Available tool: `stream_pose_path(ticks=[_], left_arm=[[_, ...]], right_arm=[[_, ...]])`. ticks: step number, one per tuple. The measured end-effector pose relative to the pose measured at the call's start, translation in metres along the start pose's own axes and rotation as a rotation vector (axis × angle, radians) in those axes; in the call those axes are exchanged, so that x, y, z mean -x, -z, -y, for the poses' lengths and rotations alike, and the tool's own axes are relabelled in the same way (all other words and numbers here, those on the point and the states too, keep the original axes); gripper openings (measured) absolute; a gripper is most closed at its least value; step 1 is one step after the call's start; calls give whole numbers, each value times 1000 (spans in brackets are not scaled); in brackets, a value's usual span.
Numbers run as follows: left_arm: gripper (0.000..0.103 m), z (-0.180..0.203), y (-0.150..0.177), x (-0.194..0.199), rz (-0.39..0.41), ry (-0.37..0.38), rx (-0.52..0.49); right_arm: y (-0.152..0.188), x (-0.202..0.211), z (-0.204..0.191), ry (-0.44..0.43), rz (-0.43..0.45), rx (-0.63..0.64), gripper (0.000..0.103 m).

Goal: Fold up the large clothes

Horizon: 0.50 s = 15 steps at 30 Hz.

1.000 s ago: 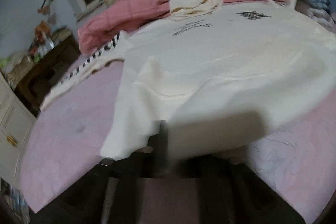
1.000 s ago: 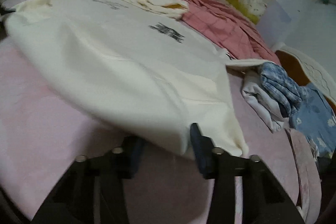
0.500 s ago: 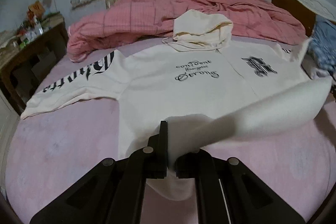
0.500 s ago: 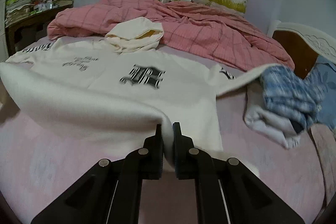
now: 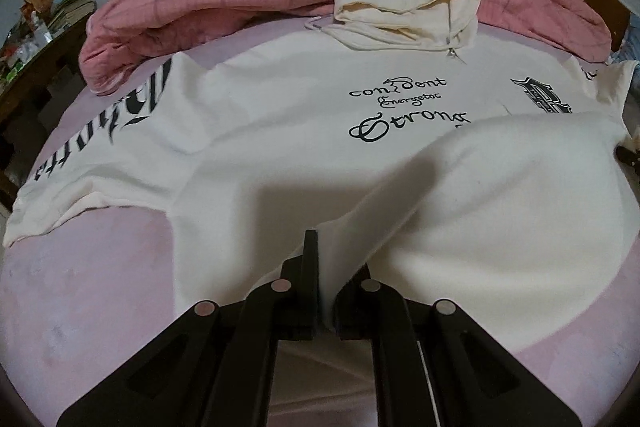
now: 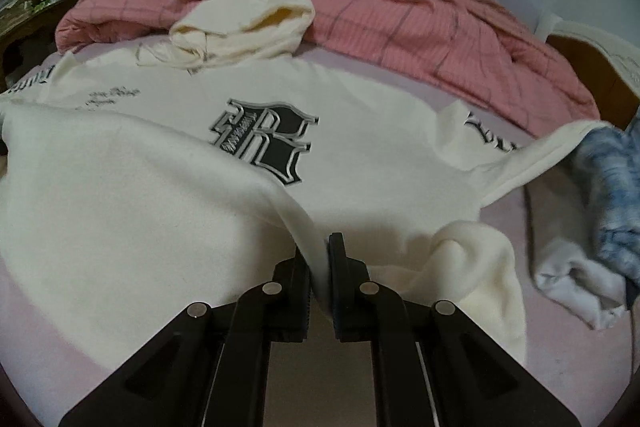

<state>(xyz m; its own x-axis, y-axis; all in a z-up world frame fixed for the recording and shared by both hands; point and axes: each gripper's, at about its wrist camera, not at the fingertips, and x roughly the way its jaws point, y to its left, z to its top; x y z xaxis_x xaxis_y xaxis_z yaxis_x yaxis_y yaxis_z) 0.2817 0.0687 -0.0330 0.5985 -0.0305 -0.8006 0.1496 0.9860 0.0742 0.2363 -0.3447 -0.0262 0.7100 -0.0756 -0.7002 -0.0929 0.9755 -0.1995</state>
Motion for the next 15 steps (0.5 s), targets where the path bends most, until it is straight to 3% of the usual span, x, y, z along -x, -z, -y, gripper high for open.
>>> stream_pose_path(ticks=[4, 6, 7, 8, 10, 12, 13, 14, 15], left_arm=[[17, -4, 6, 1, 56, 27, 10], [36, -7, 8, 10, 90, 2, 19], [52, -10, 10, 20, 127, -11, 37], [60, -15, 12, 30, 169, -23, 65], [64, -20, 17, 50, 233, -6, 93], [75, -20, 22, 66, 283, -8, 79], [79, -18, 24, 73, 299, -34, 68], [80, -16, 27, 78, 304, -54, 60], [81, -15, 28, 81, 305, -55, 57]], right_arm=[[5, -1, 5, -28, 39, -5, 10], [5, 7, 13, -65, 67, -41, 10], [6, 11, 17, -79, 76, -55, 11], [7, 15, 19, -85, 80, -65, 11], [9, 22, 21, -74, 98, -82, 19], [11, 28, 21, -24, 115, -78, 60], [13, 35, 20, 13, 163, -70, 79], [13, 39, 21, 26, 187, -66, 88], [14, 44, 23, 24, 201, -65, 90]])
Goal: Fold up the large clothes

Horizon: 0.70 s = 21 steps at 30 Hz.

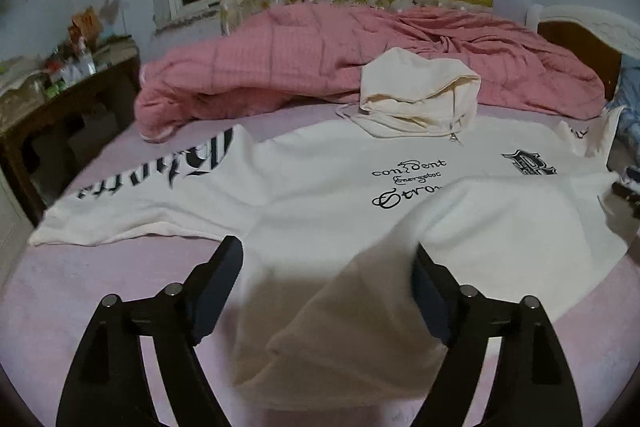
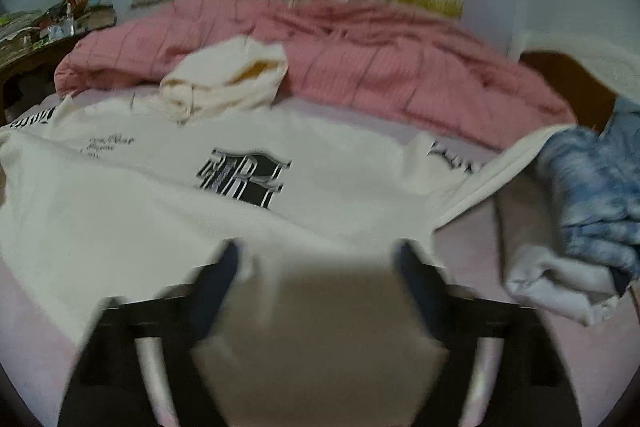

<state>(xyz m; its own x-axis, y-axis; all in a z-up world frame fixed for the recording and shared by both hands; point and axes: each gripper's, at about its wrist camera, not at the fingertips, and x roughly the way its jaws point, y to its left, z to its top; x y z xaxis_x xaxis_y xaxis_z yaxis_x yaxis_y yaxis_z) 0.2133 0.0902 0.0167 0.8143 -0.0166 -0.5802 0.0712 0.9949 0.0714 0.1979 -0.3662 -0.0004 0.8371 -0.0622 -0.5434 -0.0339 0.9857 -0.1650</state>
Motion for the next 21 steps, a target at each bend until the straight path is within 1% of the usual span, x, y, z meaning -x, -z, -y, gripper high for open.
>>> stream_pose_path(ticks=[2, 3, 5, 7, 8, 9, 10, 11, 12, 13, 14, 15, 16, 17, 18, 19, 20, 21], left_arm=[[89, -2, 1, 10, 15, 30, 15], [91, -2, 0, 18, 38, 41, 26], [101, -5, -3, 33, 99, 47, 39], [103, -9, -7, 45, 134, 35, 36], [103, -10, -8, 48, 142, 44, 38], [103, -11, -9, 49, 140, 73, 41], [103, -10, -9, 48, 116, 117, 44], [103, -8, -7, 45, 76, 159, 39], [103, -4, -6, 41, 30, 195, 27], [103, 4, -3, 33, -33, 221, 4], [103, 13, 1, 27, -91, 221, -26], [103, 22, 5, 17, -143, 209, -63], [102, 30, 9, 8, -173, 172, -96], [102, 34, 12, -1, -176, 106, -116], [101, 36, 13, -7, -175, 63, -124], [101, 35, 14, -14, -174, 26, -128], [100, 32, 13, -20, -167, -6, -123], [100, 24, 12, -25, -147, -44, -102]], right_arm=[[-1, 8, 9, -4, -2, -25, 90], [-1, 12, 13, -1, 5, -45, 90], [-1, 20, 23, 3, 14, -79, 90], [0, 30, 29, -5, 22, -95, 90], [0, 36, 29, -10, 28, -95, 90], [0, 41, 30, -29, 31, -100, 90], [0, 45, 31, -64, 25, -110, 88], [0, 47, 31, -119, -4, -126, 85], [-1, 47, 31, -189, -36, -148, 79], [0, 46, 31, -250, -53, -172, 77], [1, 44, 31, -311, -72, -196, 77], [2, 42, 29, -343, -92, -205, 76], [2, 39, 26, -363, -106, -205, 75], [4, 34, 22, -375, -120, -197, 75], [5, 29, 19, -376, -139, -188, 75], [8, 21, 17, -373, -160, -182, 72], [11, 11, 18, -345, -176, -186, 71], [13, 1, 20, -297, -189, -185, 68]])
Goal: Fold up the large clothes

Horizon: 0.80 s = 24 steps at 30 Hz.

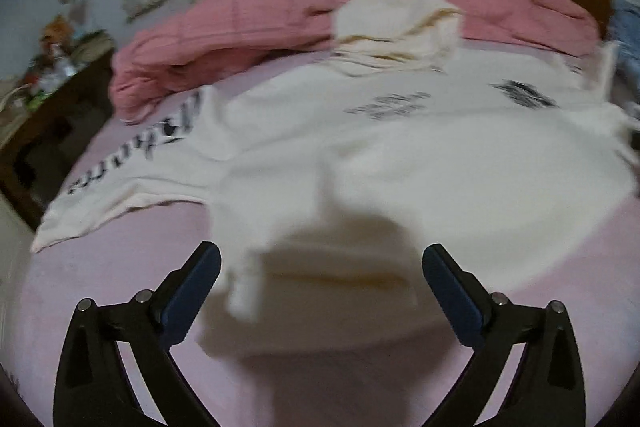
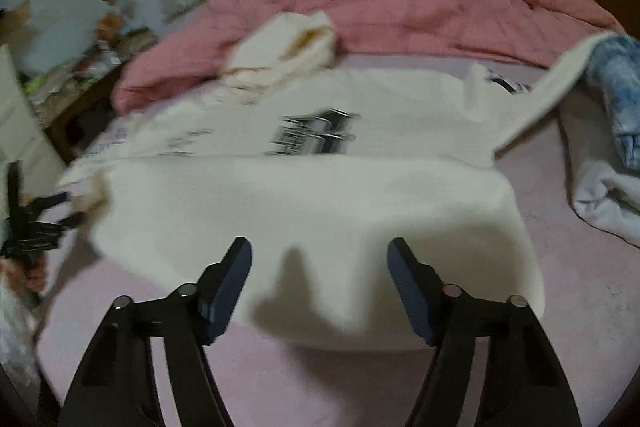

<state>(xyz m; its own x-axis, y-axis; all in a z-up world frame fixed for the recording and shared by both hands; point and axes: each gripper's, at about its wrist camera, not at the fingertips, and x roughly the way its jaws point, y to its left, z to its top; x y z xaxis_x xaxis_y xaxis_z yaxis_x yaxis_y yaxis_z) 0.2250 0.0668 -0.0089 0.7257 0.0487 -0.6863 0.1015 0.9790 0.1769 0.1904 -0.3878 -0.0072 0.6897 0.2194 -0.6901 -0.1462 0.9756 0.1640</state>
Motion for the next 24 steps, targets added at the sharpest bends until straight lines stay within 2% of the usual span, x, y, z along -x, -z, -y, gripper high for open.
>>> stream_pose_path(ticks=[2, 4, 7, 10, 12, 14, 16, 17, 18, 20, 21, 23, 24], left_arm=[[100, -18, -2, -5, 43, -44, 56], [100, -39, -2, -6, 85, -118, 108], [100, -64, -3, -2, 110, -188, 156], [100, -81, -4, 6, 135, -216, 184], [100, -87, -5, 9, 144, -244, 187], [100, -90, -5, 16, 175, -315, 172], [100, -99, -4, 23, 199, -335, 180], [100, -105, -3, 26, 198, -309, 203], [100, -111, -2, 30, 194, -235, 235], [100, -113, 5, 37, 149, 10, 254], [100, -109, 10, 40, 125, 85, 252], [100, -99, 21, 45, 83, 176, 242], [100, -96, 25, 43, 56, 194, 245]], right_arm=[[-1, -12, 13, 115, 7, 2, 64], [-3, -16, 33, 200, 19, -31, 63], [-4, -11, 57, 201, 42, -114, 62], [-3, -9, 61, 242, 48, -107, 62], [-1, -9, 64, 239, 46, -118, 62], [-1, -5, 64, 249, 70, -119, 62], [0, 6, 60, 258, 110, -101, 63], [1, 11, 54, 259, 128, -83, 63], [3, 17, 51, 254, 138, -66, 63], [5, 25, 39, 229, 145, -24, 63], [7, 28, 34, 219, 143, -11, 63], [12, 33, 24, 199, 132, 9, 63], [15, 35, 19, 194, 129, 18, 63]])
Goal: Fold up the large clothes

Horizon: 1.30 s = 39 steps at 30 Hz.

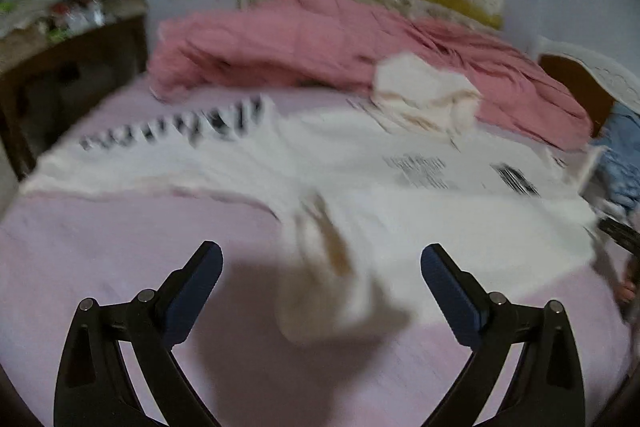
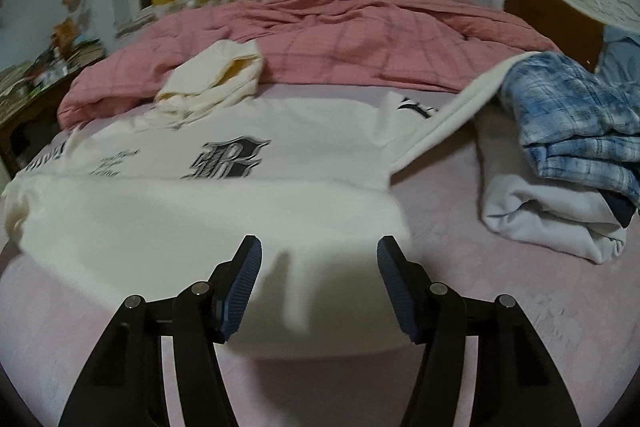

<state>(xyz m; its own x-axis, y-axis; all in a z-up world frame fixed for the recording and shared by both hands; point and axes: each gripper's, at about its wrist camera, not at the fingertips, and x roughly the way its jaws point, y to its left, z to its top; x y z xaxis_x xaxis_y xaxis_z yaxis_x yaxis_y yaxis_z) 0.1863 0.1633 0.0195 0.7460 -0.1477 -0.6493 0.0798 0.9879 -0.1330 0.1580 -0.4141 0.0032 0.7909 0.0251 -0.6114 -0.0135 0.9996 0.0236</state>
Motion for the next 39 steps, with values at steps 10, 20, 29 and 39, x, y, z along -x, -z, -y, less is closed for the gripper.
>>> stream_pose_path(ticks=[10, 20, 29, 39], left_arm=[[6, 0, 17, -11, -33, -87, -62], [35, -27, 34, -56, -199, -161, 27], [28, 22, 11, 12, 152, -18, -102], [10, 2, 4, -110, -117, -129, 2]], right_arm=[[32, -10, 9, 14, -116, -67, 63], [36, -16, 8, 32, -137, -67, 63], [20, 15, -5, 38, -4, -23, 63], [-25, -77, 7, 95, -137, -83, 63]])
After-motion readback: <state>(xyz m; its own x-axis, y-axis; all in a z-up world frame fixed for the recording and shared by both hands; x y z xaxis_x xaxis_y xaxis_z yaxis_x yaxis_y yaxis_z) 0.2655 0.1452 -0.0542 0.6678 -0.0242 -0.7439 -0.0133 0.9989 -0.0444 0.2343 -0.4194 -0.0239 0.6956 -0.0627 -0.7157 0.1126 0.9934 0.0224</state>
